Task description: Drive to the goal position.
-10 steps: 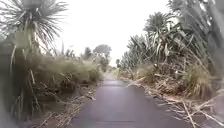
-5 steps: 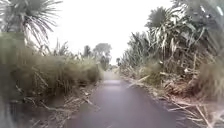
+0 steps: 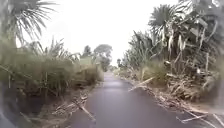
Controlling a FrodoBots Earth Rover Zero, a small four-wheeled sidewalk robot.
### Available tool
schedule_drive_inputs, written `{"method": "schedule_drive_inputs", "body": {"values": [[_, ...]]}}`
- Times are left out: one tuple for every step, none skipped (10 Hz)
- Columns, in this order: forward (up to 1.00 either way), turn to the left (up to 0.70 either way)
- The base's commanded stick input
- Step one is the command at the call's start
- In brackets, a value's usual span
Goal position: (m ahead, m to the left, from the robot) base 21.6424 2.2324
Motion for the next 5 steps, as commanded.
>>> {"method": "schedule_drive_inputs", "body": {"values": [[0.7, 0.0], [0.7, 0.0], [0.7, 0.0], [0.7, 0.0], [0.7, 0.0]]}}
